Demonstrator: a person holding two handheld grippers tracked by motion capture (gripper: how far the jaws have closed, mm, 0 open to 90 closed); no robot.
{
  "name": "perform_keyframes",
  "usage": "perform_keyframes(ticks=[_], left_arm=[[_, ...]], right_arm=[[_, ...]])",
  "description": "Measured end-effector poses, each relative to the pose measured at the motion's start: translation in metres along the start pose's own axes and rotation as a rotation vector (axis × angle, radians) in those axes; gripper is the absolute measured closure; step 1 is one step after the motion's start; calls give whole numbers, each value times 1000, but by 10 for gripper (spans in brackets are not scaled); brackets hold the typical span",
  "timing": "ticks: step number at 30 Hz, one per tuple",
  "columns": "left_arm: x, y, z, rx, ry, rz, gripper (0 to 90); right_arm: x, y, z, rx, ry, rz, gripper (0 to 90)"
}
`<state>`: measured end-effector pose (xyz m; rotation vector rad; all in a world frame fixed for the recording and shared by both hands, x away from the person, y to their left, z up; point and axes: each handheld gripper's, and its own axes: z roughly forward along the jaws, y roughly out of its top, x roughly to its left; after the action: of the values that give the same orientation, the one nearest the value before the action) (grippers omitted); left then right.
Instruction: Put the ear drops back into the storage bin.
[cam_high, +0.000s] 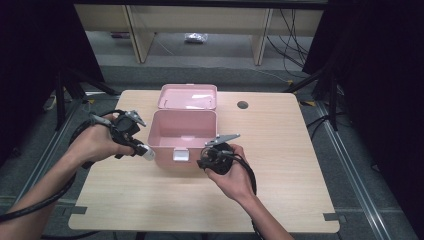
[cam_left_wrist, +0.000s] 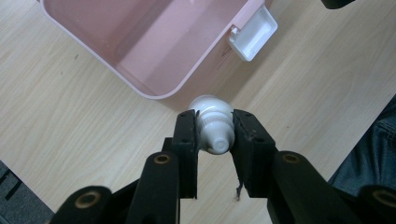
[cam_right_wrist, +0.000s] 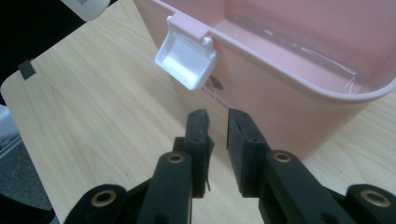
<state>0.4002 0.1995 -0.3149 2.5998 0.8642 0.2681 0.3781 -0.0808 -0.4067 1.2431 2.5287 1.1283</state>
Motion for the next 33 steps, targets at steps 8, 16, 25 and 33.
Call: perform_keyframes(ticks=[8, 16, 25, 33], left_arm=[[0, 2, -4, -6, 8, -4, 712], [2, 5, -6, -6, 12, -4, 712], [5, 10, -6, -8, 12, -5, 712], [12, 15, -5, -8, 17, -20, 712]], right_arm=[[1, 0, -1, 0, -2, 9, 787], [1, -1, 1, -9, -4, 3, 787], [1, -1, 2, 0, -7, -8, 787], [1, -1, 1, -1, 2, -6, 786]])
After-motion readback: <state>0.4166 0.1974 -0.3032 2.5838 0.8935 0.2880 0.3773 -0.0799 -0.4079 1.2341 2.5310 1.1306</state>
